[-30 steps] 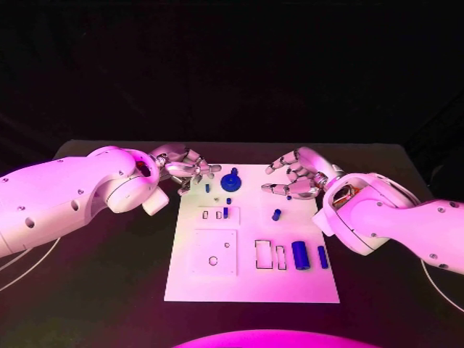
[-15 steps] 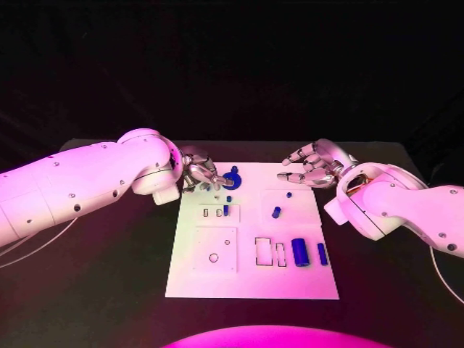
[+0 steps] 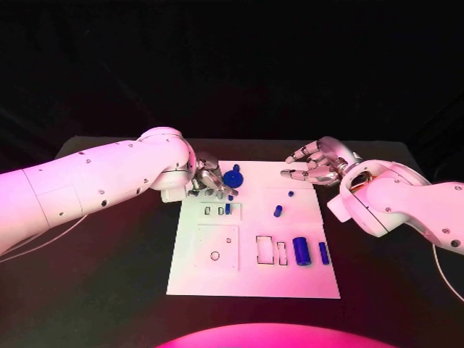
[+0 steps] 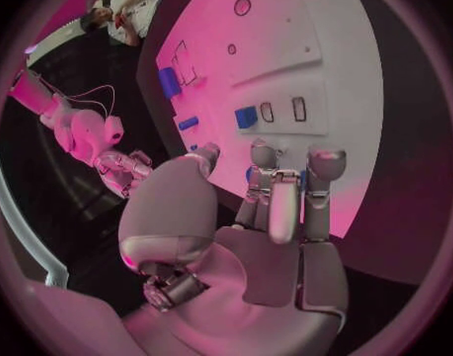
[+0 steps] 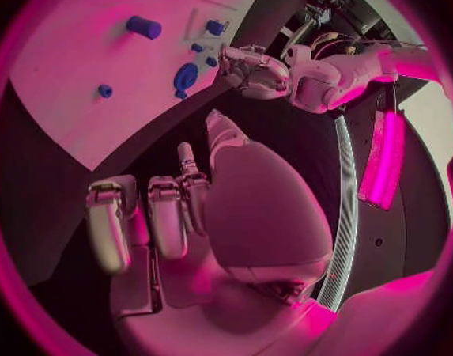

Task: Assemble the parts on the task board

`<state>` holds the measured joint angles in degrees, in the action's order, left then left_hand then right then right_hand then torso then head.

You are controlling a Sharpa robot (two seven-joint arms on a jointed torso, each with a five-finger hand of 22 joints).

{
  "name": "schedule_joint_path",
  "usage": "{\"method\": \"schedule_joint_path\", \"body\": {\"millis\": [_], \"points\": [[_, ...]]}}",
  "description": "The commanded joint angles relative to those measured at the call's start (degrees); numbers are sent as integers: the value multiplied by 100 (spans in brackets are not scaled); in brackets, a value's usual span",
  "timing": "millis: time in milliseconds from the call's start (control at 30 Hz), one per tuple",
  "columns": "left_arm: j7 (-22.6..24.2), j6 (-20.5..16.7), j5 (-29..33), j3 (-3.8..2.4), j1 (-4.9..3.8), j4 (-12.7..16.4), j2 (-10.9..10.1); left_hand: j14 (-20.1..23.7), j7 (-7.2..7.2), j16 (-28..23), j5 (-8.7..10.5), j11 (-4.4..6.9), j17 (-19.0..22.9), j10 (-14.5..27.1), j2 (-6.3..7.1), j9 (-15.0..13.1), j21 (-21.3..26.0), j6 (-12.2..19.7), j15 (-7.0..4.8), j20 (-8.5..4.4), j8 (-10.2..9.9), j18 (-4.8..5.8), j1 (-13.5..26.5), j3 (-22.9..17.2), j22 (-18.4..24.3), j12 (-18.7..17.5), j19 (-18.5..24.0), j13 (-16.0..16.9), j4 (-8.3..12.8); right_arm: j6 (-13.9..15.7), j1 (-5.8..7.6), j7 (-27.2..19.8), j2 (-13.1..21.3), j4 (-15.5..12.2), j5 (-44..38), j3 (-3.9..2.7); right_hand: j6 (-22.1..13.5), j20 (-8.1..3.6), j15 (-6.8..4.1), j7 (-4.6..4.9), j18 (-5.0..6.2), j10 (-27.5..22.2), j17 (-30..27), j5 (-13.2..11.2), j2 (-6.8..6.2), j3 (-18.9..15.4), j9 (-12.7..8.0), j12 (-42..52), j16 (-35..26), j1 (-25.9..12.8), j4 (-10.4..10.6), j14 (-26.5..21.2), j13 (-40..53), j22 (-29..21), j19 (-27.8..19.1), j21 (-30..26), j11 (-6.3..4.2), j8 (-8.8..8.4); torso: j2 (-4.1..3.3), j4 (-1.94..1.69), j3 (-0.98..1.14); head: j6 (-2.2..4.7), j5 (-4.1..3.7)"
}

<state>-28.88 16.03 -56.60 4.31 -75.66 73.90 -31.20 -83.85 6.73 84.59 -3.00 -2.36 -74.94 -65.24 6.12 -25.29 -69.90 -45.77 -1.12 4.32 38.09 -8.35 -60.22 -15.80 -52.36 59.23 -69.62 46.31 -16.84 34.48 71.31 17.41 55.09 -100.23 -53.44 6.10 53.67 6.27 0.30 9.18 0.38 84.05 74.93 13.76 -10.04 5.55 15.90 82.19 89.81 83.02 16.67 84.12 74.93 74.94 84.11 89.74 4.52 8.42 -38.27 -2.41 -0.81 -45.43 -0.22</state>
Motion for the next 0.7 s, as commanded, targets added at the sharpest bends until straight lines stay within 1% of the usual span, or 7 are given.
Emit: {"method": "schedule_joint_path", "body": {"millis": [33,100,167,300,367,567,700], "points": [[-72,324,-140,10,-10,-50,75,-281,-25,26,14,14,-579,11,-16,-9,-42,-20,-27,8,29,93,57,45,-14,31,23,3,5,-93,5,-40,-3,5,14,-2,54,-4,-9,-4,-38,-26,1507,28,19,29,1,-39,19,-5,0,588,870,1506,589,26,-16,21,-7,8,-1,-4,1],[-77,373,-144,17,-9,-75,112,-282,-26,27,14,15,-580,17,-22,-12,-47,-22,-27,8,31,94,55,46,-21,25,21,-7,7,-98,7,-38,-7,9,13,-2,53,-5,-10,-5,-38,-33,1507,33,23,29,0,-47,19,-24,1,588,863,1506,589,26,-17,25,-2,5,-5,-2,-1],[-84,432,-146,23,-8,-98,139,-280,-26,25,14,15,-576,21,-25,-13,-48,-23,-27,8,32,94,54,46,-22,21,21,-13,7,-103,8,-36,-11,12,13,-2,53,-5,-10,-5,-38,-33,1507,33,23,29,0,-47,19,-24,1,588,863,1506,589,26,-17,25,-3,7,-3,-3,5],[-105,601,-150,35,-6,-150,187,-285,-28,34,14,16,-591,38,-38,-18,-59,-25,-28,8,37,97,46,48,-40,4,15,-36,10,-119,10,-30,-15,19,13,-2,53,-6,-10,-6,-38,-32,1507,35,24,30,0,-45,19,-28,1,588,864,1506,589,26,-18,27,3,-4,-1,-19,3],[-115,681,-150,41,-6,-172,205,-285,-28,37,13,17,-595,62,-66,-29,-69,-20,-28,9,42,98,14,45,-50,-14,20,-60,18,-127,10,-28,-16,22,12,-2,53,-6,-11,-6,-38,-33,1507,35,24,30,0,-47,19,-28,0,588,863,1506,589,26,-18,28,4,-6,-1,-7,3],[-127,770,-156,50,-5,-203,230,-286,-28,45,13,17,-604,88,-111,-50,-87,-9,-28,10,49,99,-65,38,-67,-28,33,-76,25,-137,11,-16,-18,32,10,-2,53,-6,-11,-6,-38,-33,1507,34,23,31,0,-47,19,-27,-2,588,862,1506,589,26,-18,28,8,-4,-4,-23,7],[-130,793,-155,53,-4,-213,245,-289,-30,52,13,18,-615,79,-134,-62,-97,-15,-28,11,58,100,-96,33,-78,-13,36,-56,25,-140,12,-6,-20,37,8,-2,53,-6,-11,-6,-38,-33,1507,34,23,31,0,-47,19,-27,-2,588,862,1506,589,26,-18,28,-1,0,-5,-20,4]]}}
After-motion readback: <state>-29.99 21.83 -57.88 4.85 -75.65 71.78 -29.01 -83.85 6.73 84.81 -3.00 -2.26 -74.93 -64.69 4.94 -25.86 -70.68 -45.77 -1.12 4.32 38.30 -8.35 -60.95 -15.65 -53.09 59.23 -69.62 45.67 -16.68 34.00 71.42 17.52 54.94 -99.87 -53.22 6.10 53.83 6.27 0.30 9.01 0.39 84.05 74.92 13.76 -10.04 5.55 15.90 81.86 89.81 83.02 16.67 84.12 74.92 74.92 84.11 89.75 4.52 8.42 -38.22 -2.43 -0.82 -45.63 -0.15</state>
